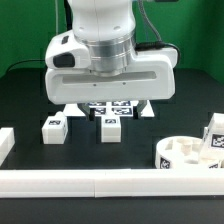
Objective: Assemble stool
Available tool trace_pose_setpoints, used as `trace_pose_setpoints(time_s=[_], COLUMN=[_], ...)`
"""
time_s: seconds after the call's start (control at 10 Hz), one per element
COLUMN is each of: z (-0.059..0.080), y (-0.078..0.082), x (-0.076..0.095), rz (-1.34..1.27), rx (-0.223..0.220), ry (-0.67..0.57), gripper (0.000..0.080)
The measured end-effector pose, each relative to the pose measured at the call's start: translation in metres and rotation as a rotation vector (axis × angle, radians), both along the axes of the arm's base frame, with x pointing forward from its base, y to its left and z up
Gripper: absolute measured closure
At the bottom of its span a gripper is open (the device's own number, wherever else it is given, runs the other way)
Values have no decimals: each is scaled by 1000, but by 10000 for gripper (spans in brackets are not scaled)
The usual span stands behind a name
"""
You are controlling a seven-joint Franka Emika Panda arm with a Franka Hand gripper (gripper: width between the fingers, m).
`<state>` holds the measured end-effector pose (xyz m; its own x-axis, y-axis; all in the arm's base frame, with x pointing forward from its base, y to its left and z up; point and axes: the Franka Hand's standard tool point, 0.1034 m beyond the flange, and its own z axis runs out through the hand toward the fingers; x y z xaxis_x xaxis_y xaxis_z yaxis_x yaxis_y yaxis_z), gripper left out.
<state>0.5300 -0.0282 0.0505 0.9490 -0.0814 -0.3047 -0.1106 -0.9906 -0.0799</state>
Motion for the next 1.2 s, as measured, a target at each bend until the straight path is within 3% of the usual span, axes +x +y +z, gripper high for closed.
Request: trace_pose_setpoints(time_s=[0.1,0.2,0.3,0.7,0.8,1.2], z=[0,-10,-13,-15,-24,-30], y=[2,0,-1,0,-2,-8], x=[-11,-15,-15,-27,-26,-30], rz=[5,21,25,37,35,29], rx=[18,1,10,54,51,46], ry=[97,209,276,553,555,573], gripper=[151,151,151,151,151,151])
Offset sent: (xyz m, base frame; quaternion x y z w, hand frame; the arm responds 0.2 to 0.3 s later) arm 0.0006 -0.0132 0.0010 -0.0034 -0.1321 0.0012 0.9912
